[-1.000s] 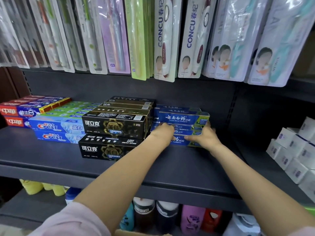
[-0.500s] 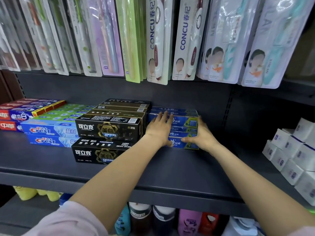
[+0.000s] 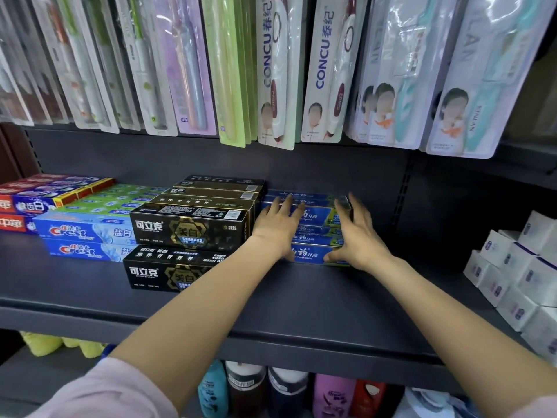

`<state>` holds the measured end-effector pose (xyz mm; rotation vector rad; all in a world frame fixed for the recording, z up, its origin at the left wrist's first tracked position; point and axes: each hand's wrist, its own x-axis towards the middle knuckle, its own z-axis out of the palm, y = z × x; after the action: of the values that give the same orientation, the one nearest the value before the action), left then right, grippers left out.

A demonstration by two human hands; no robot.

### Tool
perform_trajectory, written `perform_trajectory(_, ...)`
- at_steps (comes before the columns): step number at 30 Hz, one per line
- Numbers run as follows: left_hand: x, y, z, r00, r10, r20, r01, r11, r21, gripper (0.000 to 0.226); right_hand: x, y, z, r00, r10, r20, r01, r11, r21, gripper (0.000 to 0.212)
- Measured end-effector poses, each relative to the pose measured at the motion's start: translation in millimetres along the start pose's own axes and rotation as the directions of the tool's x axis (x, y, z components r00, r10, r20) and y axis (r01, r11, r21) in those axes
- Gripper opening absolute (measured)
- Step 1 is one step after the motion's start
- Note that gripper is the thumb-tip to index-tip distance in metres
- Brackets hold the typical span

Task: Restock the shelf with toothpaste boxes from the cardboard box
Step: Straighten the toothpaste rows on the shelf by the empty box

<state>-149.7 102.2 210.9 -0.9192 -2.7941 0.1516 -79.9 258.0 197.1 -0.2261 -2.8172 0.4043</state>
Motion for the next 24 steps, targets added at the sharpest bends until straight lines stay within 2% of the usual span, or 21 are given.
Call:
perform_trajectory(2,2.4,-0.5,1.1,1.000,-0.011,0.008,0.011,1.000,-0.010,0.117,6.3,-3.7,-6.0,0.995,-0.089,0.050,0.095,0.985,-0.142,0.122)
perform_trajectory(4,5.0,-0.3,0.7,1.000,-0.015,0.024,0.016,0.999,-0.033,0.119,11.1,-9.1,-7.5,0.988,-0.116,0.105,0.136,0.968,-0.211,0.120)
perform_trajectory(15,0.7,0.8,4.6,0.999,-0.045,0.022,0.047,0.995,-0.088,0.119,4.7,-22.1,-0.1,0.993,-0.049,0.103,0.069,0.977,-0.202,0.117)
perform_trajectory(17,-6.0,3.6,3.9,0.999,-0.051,-0.016,0.049,0.993,-0.105,0.110,-1.4,-21.3,0.3,0.995,-0.059,0.087,0.073,0.983,-0.170,0.112)
perform_trajectory(21,-26.7,9.5,1.2,0.986,-0.054,-0.158,0.029,0.986,-0.162,0.080,-21.7,-21.4,-4.7,0.994,-0.113,0.005,0.113,0.988,-0.103,0.098)
perform_trajectory(24,-44.6,16.2,-6.3,0.972,-0.083,-0.218,0.033,0.974,-0.224,0.056,-36.8,-24.8,-14.0,0.996,-0.081,-0.047,0.082,0.997,0.012,0.078)
